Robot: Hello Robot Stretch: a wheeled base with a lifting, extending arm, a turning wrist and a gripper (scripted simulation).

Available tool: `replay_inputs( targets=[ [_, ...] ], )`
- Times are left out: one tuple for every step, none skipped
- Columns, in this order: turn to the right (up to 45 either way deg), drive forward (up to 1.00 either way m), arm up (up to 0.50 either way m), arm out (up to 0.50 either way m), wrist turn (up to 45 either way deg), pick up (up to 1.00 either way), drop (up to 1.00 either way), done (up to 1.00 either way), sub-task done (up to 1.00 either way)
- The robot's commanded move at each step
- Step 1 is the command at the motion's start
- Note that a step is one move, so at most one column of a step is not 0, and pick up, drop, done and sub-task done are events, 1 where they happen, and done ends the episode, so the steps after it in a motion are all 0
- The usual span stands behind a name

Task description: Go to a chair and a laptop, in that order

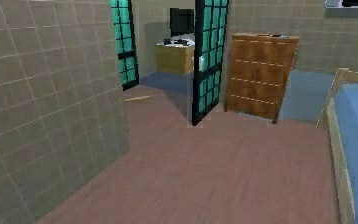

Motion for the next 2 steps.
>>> replay_inputs(
  targets=[
    [9.0, 0.00, 0.00, 0.00, 0.0, 0.00, 0.00, 0.00, 0.00],
    [0.0, 1.00, 0.00, 0.00, 0.0, 0.00, 0.00, 0.00, 0.00]
  ],
)
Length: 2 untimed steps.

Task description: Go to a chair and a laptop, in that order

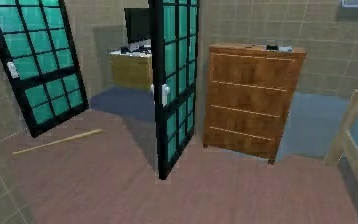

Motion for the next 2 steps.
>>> replay_inputs(
  targets=[
    [0.0, 0.60, 0.00, 0.00, 0.0, 0.00, 0.00, 0.00, 0.00],
    [-39.0, 0.00, 0.00, 0.00, 0.0, 0.00, 0.00, 0.00, 0.00]
  ],
)
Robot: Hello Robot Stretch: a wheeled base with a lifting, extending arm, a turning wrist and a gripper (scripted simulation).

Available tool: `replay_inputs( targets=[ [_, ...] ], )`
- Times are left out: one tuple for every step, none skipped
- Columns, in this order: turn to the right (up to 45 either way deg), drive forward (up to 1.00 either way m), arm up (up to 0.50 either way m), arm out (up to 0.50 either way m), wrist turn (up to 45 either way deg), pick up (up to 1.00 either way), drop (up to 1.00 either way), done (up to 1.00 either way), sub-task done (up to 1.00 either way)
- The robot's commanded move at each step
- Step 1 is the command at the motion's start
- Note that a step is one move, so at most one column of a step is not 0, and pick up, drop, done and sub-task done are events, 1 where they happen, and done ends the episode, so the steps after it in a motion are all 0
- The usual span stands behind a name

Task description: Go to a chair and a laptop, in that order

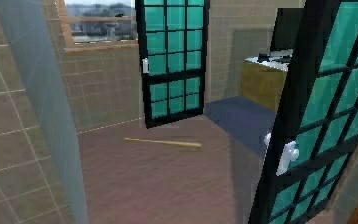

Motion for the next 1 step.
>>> replay_inputs(
  targets=[
    [0.0, 1.00, 0.00, 0.00, 0.0, 0.00, 0.00, 0.00, 0.00]
  ],
)
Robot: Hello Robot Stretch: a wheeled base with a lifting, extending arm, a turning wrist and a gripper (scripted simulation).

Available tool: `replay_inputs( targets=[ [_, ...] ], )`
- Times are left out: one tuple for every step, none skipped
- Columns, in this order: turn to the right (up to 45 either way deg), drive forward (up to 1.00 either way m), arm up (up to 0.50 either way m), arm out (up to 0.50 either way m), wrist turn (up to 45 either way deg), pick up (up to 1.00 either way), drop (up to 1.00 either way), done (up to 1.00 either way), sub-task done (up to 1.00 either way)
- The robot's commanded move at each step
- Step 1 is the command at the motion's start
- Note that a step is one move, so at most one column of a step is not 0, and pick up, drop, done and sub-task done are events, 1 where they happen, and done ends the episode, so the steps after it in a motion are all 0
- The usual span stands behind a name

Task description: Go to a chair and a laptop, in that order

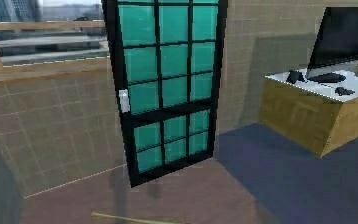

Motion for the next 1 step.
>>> replay_inputs(
  targets=[
    [45.0, 0.00, 0.00, 0.00, 0.0, 0.00, 0.00, 0.00, 0.00]
  ],
)
